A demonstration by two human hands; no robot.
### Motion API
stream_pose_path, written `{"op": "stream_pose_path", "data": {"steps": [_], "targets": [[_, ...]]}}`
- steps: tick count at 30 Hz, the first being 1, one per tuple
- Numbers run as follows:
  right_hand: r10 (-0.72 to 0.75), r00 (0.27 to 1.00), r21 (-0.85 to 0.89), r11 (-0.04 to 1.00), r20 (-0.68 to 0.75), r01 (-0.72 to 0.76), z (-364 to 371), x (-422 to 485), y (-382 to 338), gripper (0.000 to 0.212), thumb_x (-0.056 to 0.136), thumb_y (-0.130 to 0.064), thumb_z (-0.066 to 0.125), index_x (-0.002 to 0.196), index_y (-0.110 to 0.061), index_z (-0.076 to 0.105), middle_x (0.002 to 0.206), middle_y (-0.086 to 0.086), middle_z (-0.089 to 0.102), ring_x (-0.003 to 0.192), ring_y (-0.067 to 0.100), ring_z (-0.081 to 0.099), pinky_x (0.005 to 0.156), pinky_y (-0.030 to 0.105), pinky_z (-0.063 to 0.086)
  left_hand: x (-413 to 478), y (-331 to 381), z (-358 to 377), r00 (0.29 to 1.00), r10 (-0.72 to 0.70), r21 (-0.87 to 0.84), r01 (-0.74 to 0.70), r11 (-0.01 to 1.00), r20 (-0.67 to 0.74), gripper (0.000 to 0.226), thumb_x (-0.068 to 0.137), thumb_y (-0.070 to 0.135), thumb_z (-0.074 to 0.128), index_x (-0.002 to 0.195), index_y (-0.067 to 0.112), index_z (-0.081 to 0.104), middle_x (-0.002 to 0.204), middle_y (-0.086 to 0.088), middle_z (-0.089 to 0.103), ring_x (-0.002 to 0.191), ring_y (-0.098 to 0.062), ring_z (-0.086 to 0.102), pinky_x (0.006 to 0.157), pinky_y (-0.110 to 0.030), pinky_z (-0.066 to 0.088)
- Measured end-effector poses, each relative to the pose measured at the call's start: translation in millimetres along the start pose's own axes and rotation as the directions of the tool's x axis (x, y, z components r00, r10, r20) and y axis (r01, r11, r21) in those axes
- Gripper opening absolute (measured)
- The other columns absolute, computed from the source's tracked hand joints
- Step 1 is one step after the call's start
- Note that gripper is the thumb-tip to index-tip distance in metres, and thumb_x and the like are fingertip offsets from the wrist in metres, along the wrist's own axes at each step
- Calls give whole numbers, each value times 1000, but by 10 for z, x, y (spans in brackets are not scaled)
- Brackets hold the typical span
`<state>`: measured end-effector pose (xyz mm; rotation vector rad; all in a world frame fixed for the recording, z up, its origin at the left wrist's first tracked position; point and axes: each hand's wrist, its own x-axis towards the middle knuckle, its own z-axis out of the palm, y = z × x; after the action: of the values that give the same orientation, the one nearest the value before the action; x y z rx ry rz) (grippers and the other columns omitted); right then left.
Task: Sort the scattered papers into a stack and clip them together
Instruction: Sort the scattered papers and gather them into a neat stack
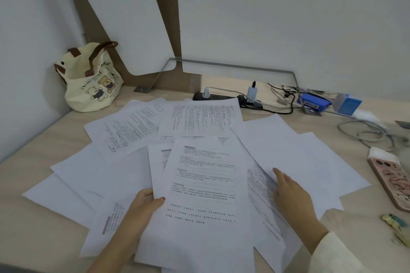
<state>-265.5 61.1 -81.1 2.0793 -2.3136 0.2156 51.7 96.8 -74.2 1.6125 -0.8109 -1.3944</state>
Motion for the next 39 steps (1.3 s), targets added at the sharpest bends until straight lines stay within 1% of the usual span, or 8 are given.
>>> {"op": "stream_pose_path", "data": {"steps": [5,8,14,17,26,31,36,39], "targets": [[108,993,291,953,-51,-88,-269,0,48,36,91,3,38,115,-9,61,74,10,62,62,26,55,52,27,36,-25,-62,63,996,75,32,-74,997,-45,26,88,-1,53,112,10,51,103,-9,62,91,-24,58,74,-32,44],[7,999,554,832,-41,17,-655,-88,-87,32,95,-4,40,105,-20,65,85,9,70,75,24,63,60,23,41,-26,-86,78,993,107,51,-105,993,-49,28,89,-2,51,115,8,50,105,-10,61,94,-25,58,72,-30,43],[-231,959,986,70,163,-151,-1325,-399,-226,25,84,-13,55,100,-19,73,99,0,74,88,15,69,74,26,57,-29,-80,68,995,89,35,-88,996,-49,27,89,-1,51,115,8,50,104,-10,63,87,-23,59,67,-29,44],[-232,945,959,-107,231,-261,-1239,-460,-152,32,81,-16,54,109,-16,68,105,4,73,91,19,69,72,26,58,-34,-90,59,995,83,35,-81,996,-50,28,89,3,52,116,11,50,109,-10,62,91,-22,59,69,-28,43],[175,856,831,210,487,-516,-258,-718,-87,20,92,-8,50,107,-8,63,100,15,67,90,30,63,70,38,53,-61,-76,46,997,44,-1,-44,999,-63,22,93,21,51,115,17,51,117,-8,59,97,-22,57,77,-32,46],[2,885,805,416,465,-424,-306,-755,-269,19,93,-5,46,104,-11,60,87,11,71,67,18,67,50,26,53,-92,-43,98,996,54,62,-49,997,-73,34,88,42,55,115,22,51,109,0,59,101,-21,57,85,-35,42],[-180,875,731,637,450,-245,-323,-751,-348,25,94,-15,51,74,-30,57,54,-19,59,51,-4,50,52,7,36,-104,-57,138,995,99,122,-94,988,-34,33,86,16,62,115,15,47,108,-6,59,95,-23,57,74,-31,44],[10,951,718,653,308,-239,-354,-561,-149,12,91,-18,56,98,-27,61,87,-8,66,75,7,57,63,8,41,-101,-59,141,991,129,144,-123,982,-34,33,88,7,58,119,10,47,108,-7,58,96,-23,55,76,-32,40]]}}
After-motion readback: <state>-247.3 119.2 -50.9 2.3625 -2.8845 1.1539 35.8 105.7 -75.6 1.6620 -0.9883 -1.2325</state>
